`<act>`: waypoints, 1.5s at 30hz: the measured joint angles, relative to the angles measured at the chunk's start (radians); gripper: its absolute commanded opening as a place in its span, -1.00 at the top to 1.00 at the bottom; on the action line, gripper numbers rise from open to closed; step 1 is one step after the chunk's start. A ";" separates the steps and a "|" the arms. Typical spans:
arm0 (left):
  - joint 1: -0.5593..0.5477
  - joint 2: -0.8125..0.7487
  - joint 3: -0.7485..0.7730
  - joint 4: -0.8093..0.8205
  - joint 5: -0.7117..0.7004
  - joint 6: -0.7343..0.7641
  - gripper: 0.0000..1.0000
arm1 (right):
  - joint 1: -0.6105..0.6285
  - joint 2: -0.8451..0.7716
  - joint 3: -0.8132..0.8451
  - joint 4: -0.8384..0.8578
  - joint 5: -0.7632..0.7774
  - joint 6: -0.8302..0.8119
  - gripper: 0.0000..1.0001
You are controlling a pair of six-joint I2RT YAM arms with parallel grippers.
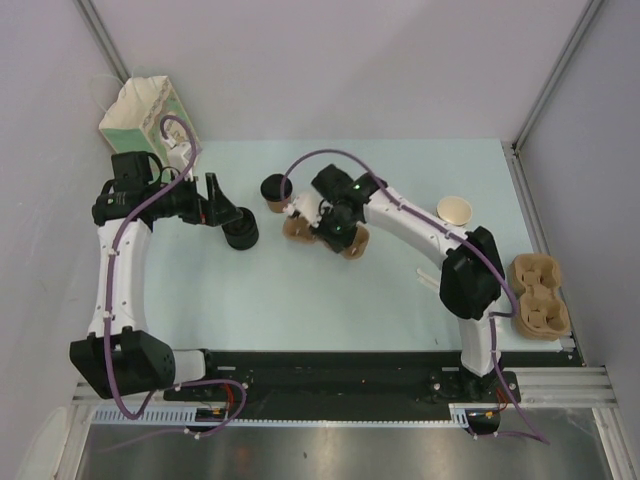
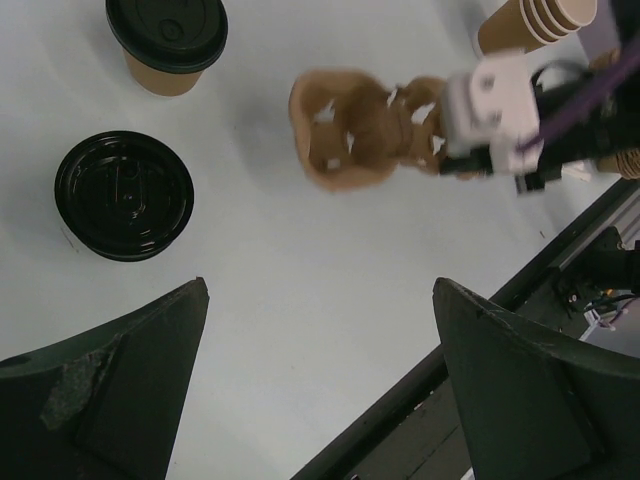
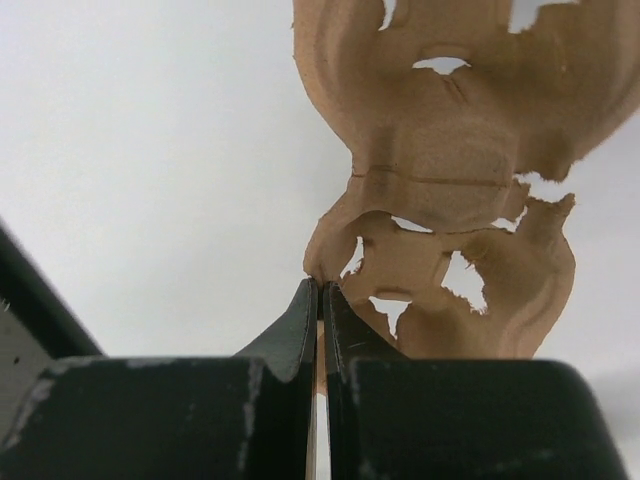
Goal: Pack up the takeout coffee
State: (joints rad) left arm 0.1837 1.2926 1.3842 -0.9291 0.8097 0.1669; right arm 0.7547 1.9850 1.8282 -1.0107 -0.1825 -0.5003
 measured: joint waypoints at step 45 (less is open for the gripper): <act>0.230 0.129 0.322 -0.081 0.010 0.072 -0.99 | 0.320 0.243 0.301 -0.018 -0.033 -0.562 -0.63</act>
State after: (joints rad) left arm 0.4137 1.4220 1.7065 -1.0103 0.8196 0.2394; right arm 1.0752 2.2284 2.1288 -1.0286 -0.2153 -1.0618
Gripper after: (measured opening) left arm 0.994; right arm 0.720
